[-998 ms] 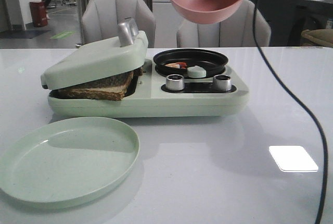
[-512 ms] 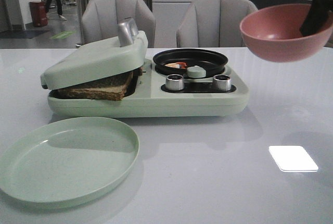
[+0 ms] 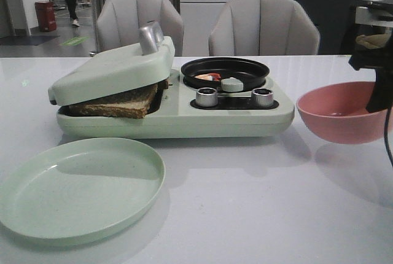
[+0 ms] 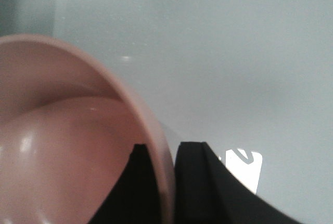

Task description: Make breakfast with bread and shrimp

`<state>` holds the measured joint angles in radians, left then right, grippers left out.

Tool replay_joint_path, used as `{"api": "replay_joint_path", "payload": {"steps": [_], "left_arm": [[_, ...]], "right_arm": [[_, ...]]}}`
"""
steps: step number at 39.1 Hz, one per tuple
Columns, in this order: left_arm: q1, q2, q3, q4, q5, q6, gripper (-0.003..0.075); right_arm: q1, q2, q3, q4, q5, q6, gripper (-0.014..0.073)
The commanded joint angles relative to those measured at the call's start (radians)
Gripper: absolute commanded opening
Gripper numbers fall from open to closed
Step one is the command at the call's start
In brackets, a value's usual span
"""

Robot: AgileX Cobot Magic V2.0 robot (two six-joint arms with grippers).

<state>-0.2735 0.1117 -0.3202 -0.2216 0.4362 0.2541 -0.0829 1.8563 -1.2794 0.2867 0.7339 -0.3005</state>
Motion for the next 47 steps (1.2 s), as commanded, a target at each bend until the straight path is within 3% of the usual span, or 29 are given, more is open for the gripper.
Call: {"api": "replay_joint_path", "payload": {"steps": [1, 6, 14, 18, 30, 38, 47], "left_arm": [[-0.008, 0.011, -0.025, -0.01, -0.082, -0.011, 0.0114], [-0.008, 0.011, -0.025, -0.01, -0.082, -0.011, 0.0114], [-0.008, 0.011, -0.025, -0.01, -0.082, -0.011, 0.0114], [-0.008, 0.011, -0.025, -0.01, -0.082, -0.011, 0.0114], [-0.008, 0.011, -0.025, -0.01, -0.082, -0.011, 0.0114], [-0.008, 0.011, -0.025, -0.01, -0.082, -0.011, 0.0114], [-0.008, 0.011, -0.025, -0.01, -0.082, -0.011, 0.0114]], "right_arm": [[-0.022, -0.04, -0.002, 0.01, -0.053, 0.002, 0.0141], [-0.024, -0.022, 0.007, 0.016, -0.066, 0.002, 0.0162], [-0.024, -0.026, 0.002, 0.008, -0.071, 0.002, 0.0391], [-0.024, -0.063, 0.002, -0.041, -0.083, 0.001, 0.0463], [-0.021, -0.349, 0.004, -0.08, -0.123, -0.016, 0.0468], [-0.013, -0.587, 0.014, 0.003, -0.143, -0.016, 0.0468], [0.133, -0.819, 0.181, 0.026, -0.304, -0.017, 0.0468]]}}
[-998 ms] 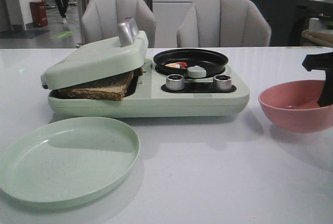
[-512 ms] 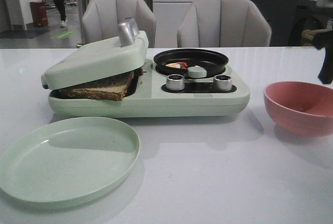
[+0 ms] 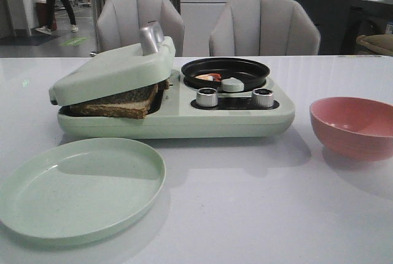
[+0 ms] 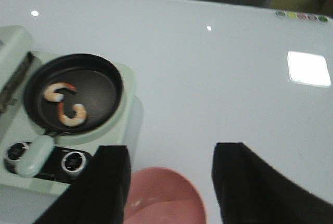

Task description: Make breakfast with bread and shrimp

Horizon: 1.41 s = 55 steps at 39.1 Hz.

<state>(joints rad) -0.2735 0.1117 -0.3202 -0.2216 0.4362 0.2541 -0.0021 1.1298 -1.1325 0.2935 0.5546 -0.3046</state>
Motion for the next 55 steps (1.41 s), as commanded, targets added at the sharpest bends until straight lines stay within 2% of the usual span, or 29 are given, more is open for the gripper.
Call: {"api": "replay_joint_path", "payload": {"steps": [1, 7, 18, 28, 36, 40, 45, 55], "left_arm": [[-0.008, 0.011, -0.025, -0.01, -0.082, -0.011, 0.0114], [-0.008, 0.011, -0.025, -0.01, -0.082, -0.011, 0.0114], [-0.008, 0.011, -0.025, -0.01, -0.082, -0.011, 0.0114], [-0.008, 0.011, -0.025, -0.01, -0.082, -0.011, 0.0114], [-0.008, 0.011, -0.025, -0.01, -0.082, -0.011, 0.0114], [-0.008, 0.011, -0.025, -0.01, -0.082, -0.011, 0.0114], [-0.008, 0.011, -0.025, -0.01, -0.082, -0.011, 0.0114], [-0.008, 0.011, -0.025, -0.01, -0.082, -0.011, 0.0114]], "right_arm": [[0.07, -0.118, 0.063, 0.019, -0.149, -0.013, 0.0468], [0.172, -0.262, 0.236, 0.019, -0.278, -0.013, 0.0468], [0.256, -0.537, 0.575, 0.033, -0.509, -0.013, 0.0468], [0.276, -0.787, 0.79, 0.056, -0.526, -0.013, 0.0468], [0.276, -0.829, 0.838, 0.057, -0.544, -0.013, 0.046], [0.276, -0.829, 0.838, 0.057, -0.535, -0.013, 0.0363], [0.276, -0.829, 0.838, 0.057, -0.523, -0.013, 0.0141], [0.276, -0.829, 0.838, 0.057, -0.516, -0.013, 0.0153]]}}
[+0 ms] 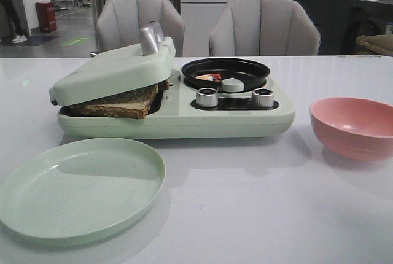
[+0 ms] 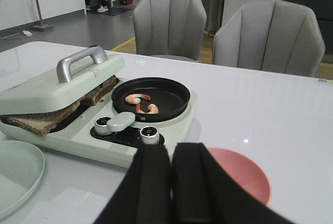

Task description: Make breakfast with bread and shrimp

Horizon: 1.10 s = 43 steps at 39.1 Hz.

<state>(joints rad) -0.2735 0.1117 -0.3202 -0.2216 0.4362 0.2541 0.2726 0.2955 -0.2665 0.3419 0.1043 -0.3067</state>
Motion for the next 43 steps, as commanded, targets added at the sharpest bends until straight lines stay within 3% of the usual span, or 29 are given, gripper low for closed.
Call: {"api": "replay_joint_path", "payload": {"steps": [1, 25, 31, 37, 43], "left_arm": [[-0.008, 0.011, -0.025, -0.01, -0.082, -0.011, 0.0114], [0.01, 0.011, -0.007, 0.045, -0.095, -0.031, 0.0114], [0.102, 0.009, 0.047, 0.187, -0.232, -0.242, 0.0114], [0.198, -0.026, 0.145, 0.214, -0.37, -0.274, 0.0114], [0.234, -0.086, 0.255, 0.244, -0.421, -0.337, 0.0114]], "right_arm": [[0.001, 0.005, -0.028, 0.008, -0.066, -0.011, 0.0153], [0.001, 0.005, -0.028, 0.008, -0.066, -0.011, 0.0153], [0.001, 0.005, -0.028, 0.008, -0.066, -0.011, 0.0153], [0.001, 0.005, -0.028, 0.008, -0.066, -0.011, 0.0153], [0.001, 0.005, -0.028, 0.008, -0.066, -0.011, 0.0153]]}}
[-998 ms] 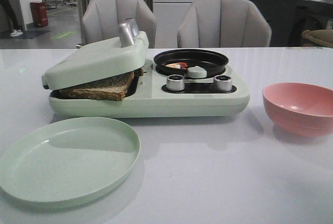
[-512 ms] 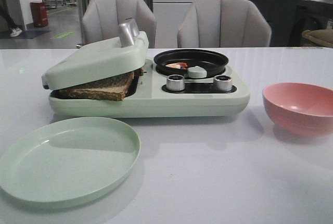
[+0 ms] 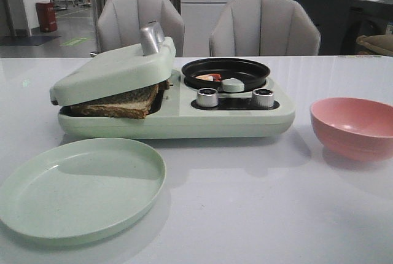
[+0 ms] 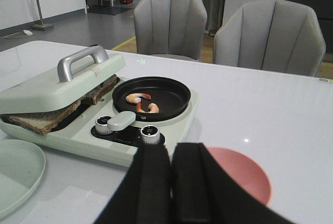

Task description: Make breakfast with bread and shrimp

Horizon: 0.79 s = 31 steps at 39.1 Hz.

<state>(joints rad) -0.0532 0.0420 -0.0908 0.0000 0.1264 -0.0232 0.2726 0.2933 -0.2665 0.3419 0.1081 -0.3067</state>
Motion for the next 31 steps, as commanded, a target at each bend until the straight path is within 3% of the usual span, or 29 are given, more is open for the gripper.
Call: {"api": "replay_joint_path", "payload": {"steps": [1, 7, 15, 24, 31], "left_arm": [[0.016, -0.026, 0.038, 0.037, -0.116, -0.087, 0.0114], [0.021, -0.065, 0.119, 0.061, -0.177, -0.133, 0.0114], [0.016, -0.065, 0.116, 0.061, -0.162, -0.133, 0.0114], [-0.058, -0.065, 0.116, 0.056, -0.162, -0.133, 0.0114], [-0.036, -0.065, 0.116, 0.056, -0.162, -0.133, 0.0114]], "right_arm": [[0.001, 0.007, -0.028, 0.008, -0.069, -0.011, 0.0153], [0.001, 0.007, -0.028, 0.008, -0.069, -0.011, 0.0153], [0.001, 0.007, -0.028, 0.008, -0.069, -0.011, 0.0153], [0.001, 0.007, -0.028, 0.008, -0.069, -0.011, 0.0153], [0.001, 0.007, -0.028, 0.008, -0.069, -0.011, 0.0153]]}}
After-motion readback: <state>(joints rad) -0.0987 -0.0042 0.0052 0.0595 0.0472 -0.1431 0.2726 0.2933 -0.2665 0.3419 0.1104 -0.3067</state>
